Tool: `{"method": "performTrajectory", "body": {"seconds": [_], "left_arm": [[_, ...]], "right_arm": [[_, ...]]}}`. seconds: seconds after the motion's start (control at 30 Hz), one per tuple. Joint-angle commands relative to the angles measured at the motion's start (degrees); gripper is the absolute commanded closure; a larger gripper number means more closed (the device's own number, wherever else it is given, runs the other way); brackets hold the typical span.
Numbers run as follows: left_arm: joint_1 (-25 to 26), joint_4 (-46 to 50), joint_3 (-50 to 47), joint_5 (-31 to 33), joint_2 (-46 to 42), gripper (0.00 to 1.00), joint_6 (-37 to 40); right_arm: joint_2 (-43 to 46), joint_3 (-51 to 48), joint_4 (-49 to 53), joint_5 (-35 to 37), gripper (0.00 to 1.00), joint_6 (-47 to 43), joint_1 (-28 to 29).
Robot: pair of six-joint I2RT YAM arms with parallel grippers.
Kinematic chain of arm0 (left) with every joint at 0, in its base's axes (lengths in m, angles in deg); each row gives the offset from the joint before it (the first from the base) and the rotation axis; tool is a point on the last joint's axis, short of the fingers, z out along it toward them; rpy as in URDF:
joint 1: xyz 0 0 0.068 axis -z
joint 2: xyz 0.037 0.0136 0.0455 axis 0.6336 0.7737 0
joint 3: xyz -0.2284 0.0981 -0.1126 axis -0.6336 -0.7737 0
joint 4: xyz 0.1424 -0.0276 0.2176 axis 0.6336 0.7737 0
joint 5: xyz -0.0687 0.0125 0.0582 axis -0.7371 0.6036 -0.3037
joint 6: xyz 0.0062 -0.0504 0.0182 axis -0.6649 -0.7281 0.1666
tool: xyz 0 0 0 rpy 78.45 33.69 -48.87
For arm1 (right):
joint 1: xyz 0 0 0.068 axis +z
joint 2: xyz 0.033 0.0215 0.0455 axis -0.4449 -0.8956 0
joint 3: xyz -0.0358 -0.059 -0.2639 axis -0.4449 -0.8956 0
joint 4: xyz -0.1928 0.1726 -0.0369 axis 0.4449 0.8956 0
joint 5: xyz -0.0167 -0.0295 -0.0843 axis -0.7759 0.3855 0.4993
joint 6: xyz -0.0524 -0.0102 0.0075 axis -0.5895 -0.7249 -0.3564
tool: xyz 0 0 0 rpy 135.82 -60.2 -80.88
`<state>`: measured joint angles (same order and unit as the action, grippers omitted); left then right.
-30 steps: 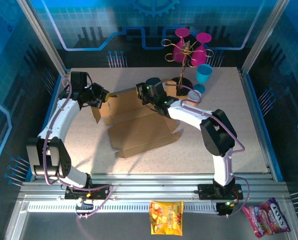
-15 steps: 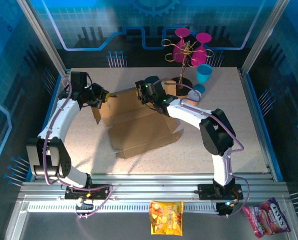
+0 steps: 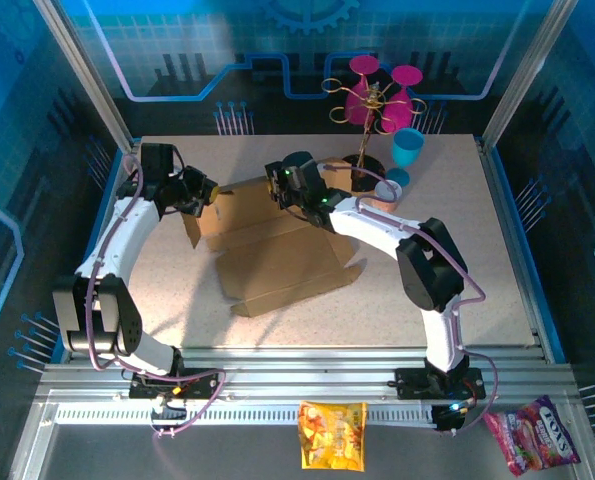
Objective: Fold the paper box
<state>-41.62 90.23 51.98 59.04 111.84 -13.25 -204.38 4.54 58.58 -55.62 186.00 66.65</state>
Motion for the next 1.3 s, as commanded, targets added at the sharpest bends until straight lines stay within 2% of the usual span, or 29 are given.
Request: {"method": "performTrajectory", "body": {"seconds": [0.0,0.2,0.33,0.4,0.43,0.5,0.53,0.6,0.63,0.77,0.93,1.03,1.13,1.27], "left_arm": [[-0.2,1.42,1.88,-2.58,-1.21,1.0,2.08],[-0.16,1.27,1.75,-2.65,-1.11,1.0,2.0],[-0.15,1.16,1.67,-2.65,-1.27,1.0,2.15],[-0.11,1.86,2.18,-2.1,-1.84,1.0,3.03],[-0.33,2.78,2.72,-1.44,-2.27,0.91,3.85],[-1.12,4.96,3.62,0.15,-3.78,0.62,5.53],[-2.12,6.15,3.9,1.09,-4.73,0.51,6.38],[-4.95,8.17,3.38,2.74,-6.93,0.41,7.4],[-6.97,8.46,2.4,3.24,-8.15,0.4,7.67],[-14.24,7.68,-3.65,2.73,-10.7,0.42,6.36],[-17.99,-0.89,-16.0,-1.28,-10.2,0.71,1.05],[-18.14,-7.6,-22.24,-3.73,-8.41,0.82,-2.08],[-18.1,-18.34,-27.95,-7.62,-5.53,0.87,-6.22],[-18.0,-34.85,-32.7,-12.13,-0.28,0.83,-11.74]], "right_arm": [[-1.69,2.33,1.36,0.67,0.73,0.42,1.13],[-2.54,3.57,1.67,0.62,0.83,0.42,1.09],[-2.58,3.45,1.72,1.05,1.0,0.68,1.03],[-2.13,3.32,1.77,1.21,1.0,0.93,0.56],[-1.61,3.32,2.02,1.38,1.0,0.86,0.34],[-0.39,3.66,3.1,1.43,1.0,1.1,-0.41],[0.24,3.84,3.77,1.23,1.0,1.44,-0.82],[1.7,4.5,5.5,0.59,1.0,2.23,-1.5],[2.48,4.7,6.43,0.58,1.0,2.56,-1.79],[5.12,5.5,10.08,0.83,1.0,4.22,-2.29],[6.12,7.57,12.79,1.27,1.0,5.42,-2.52],[6.56,8.1,13.77,1.43,1.0,6.05,-2.7],[7.17,8.29,14.48,1.49,1.0,6.81,-2.87],[7.66,8.63,15.75,1.6,1.0,6.94,-3.32]]}}
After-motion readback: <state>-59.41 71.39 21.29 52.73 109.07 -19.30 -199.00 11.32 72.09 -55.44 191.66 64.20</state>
